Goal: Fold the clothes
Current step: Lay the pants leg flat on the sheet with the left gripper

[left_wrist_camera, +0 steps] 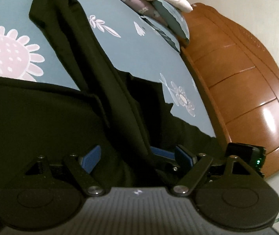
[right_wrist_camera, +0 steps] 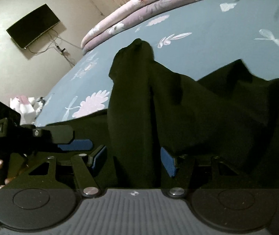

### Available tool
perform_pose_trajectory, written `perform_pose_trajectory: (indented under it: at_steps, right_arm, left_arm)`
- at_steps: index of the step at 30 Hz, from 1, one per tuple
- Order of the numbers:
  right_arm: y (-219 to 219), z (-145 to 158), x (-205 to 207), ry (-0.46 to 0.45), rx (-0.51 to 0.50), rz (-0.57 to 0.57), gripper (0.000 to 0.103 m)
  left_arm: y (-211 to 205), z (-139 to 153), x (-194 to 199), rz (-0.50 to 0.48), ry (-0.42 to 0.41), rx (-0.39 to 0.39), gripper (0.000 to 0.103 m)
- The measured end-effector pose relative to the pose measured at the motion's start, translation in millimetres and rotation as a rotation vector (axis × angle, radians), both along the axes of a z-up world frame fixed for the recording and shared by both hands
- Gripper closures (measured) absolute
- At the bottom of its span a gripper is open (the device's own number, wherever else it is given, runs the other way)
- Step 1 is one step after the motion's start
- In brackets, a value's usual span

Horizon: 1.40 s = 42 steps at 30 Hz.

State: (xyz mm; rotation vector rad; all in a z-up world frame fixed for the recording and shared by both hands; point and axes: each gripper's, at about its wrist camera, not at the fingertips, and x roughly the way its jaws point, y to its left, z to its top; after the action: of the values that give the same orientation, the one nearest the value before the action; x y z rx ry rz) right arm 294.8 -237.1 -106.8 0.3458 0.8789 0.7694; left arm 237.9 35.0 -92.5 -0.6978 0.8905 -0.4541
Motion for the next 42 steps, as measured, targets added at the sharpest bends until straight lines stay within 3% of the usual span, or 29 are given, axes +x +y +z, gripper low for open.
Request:
perform_pose_trajectory:
  at_steps: [5,9,15,21,27,29,34,36,42]
  right_arm:
    - [18,4,6,0.013,0.062,0.097,0.038]
    - [39,20,-18,-0.052,0.071,0.224,0.036]
    - [63,23,-50,-0.064,-0.014,0.341,0.033]
    - [51,27,-69,-0.060,-0.019,0.317,0.033]
    - [16,41,-97,-0.092,0.012,0.216,0.033]
    - [4,46,-110,-0.106,0.027,0.174,0.033]
    - [-34,59,-141,-0.128,0.077,0.079,0.033]
    - [-45,62,-150,-0.136,0.070,0.053,0.033]
    - [-64,63,-158,-0.145,0.077,-0.010,0.033]
  left_arm:
    - [6,-7,12,-0.003,0.017,-0.080,0.020]
    - [8,-14,19,0.005,0.036,-0.104,0.018]
    - [13,-25,26,0.003,0.046,-0.132,0.017]
    - [24,-30,44,0.047,0.017,-0.196,0.018]
    - [26,-33,63,0.070,-0.008,-0.237,0.020]
    - [22,-33,69,0.061,-0.025,-0.222,0.024]
    - [17,-42,82,0.073,-0.008,-0.190,0.063]
    - [17,-40,82,0.094,-0.010,-0.141,0.086]
    - [9,5,71,0.110,-0.174,-0.044,0.093]
